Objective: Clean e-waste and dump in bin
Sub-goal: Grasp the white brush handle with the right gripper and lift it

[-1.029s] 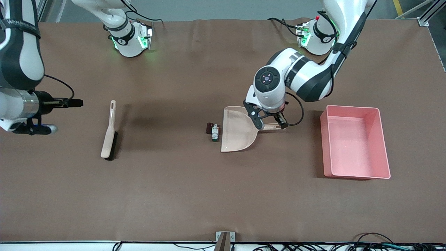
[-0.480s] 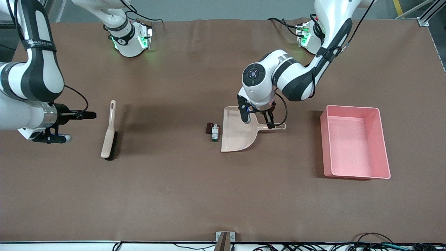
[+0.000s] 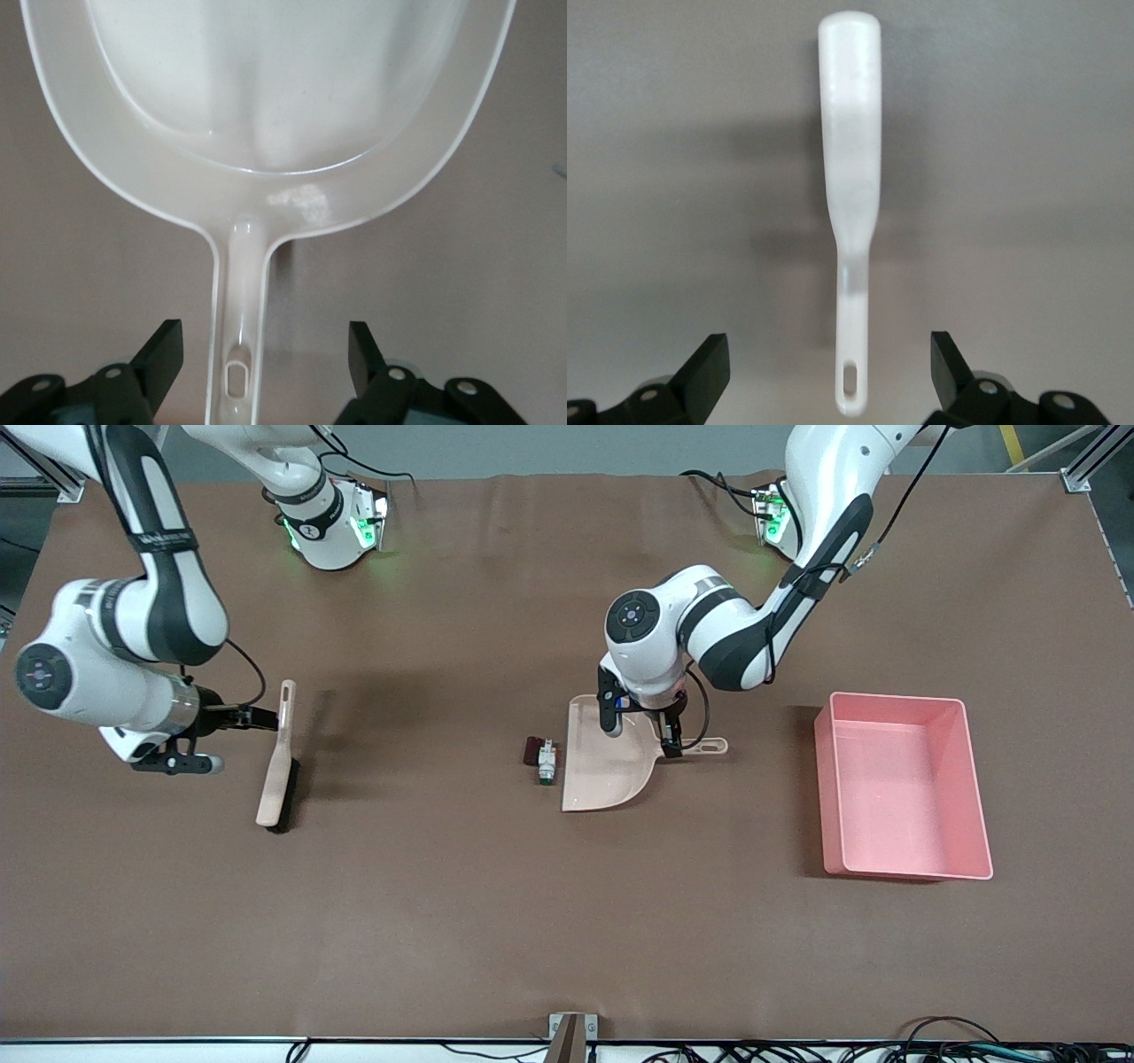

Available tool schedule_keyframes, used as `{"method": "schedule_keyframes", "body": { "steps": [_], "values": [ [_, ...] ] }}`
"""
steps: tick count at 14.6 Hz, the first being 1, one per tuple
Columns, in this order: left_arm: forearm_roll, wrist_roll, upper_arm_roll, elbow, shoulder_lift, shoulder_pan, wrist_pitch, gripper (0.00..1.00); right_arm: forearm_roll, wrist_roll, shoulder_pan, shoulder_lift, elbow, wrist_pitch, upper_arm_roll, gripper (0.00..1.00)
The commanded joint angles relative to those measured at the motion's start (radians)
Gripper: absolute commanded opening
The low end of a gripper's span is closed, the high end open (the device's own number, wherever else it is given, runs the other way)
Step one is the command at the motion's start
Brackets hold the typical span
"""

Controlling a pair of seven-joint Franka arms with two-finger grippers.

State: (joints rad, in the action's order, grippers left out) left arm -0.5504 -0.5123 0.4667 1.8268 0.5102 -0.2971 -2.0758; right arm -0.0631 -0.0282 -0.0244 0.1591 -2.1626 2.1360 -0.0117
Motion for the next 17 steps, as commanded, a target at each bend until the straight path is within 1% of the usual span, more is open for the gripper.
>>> {"method": "schedule_keyframes", "body": {
  "steps": [1, 4, 7, 8, 14, 17],
  "values": [
    [-0.04, -0.028, 0.003, 0.006, 0.019, 0.004, -0.044, 0.81, -0.011, -0.009, 0.017, -0.03, -0.091, 0.136, -0.001, 1.0],
    [-0.04, -0.058, 0.003, 0.006, 0.027, 0.006, -0.055, 0.79, -0.001, -0.01, 0.024, -0.001, -0.143, 0.269, -0.002, 1.0],
    [-0.045, -0.08, 0.003, 0.006, 0.042, 0.004, -0.055, 0.78, 0.002, -0.01, 0.024, 0.063, -0.149, 0.366, -0.002, 1.0],
    [-0.064, -0.084, 0.003, 0.006, 0.044, 0.004, -0.055, 0.77, 0.002, -0.01, 0.023, 0.083, -0.149, 0.395, -0.002, 1.0],
    [-0.075, -0.071, 0.003, 0.0, 0.062, 0.018, -0.069, 0.77, 0.003, -0.013, 0.014, 0.152, -0.148, 0.473, -0.004, 0.99],
    [-0.071, -0.022, 0.003, 0.003, 0.065, 0.018, -0.066, 0.78, 0.003, -0.015, 0.012, 0.154, -0.143, 0.464, -0.007, 0.8]
  ]
}}
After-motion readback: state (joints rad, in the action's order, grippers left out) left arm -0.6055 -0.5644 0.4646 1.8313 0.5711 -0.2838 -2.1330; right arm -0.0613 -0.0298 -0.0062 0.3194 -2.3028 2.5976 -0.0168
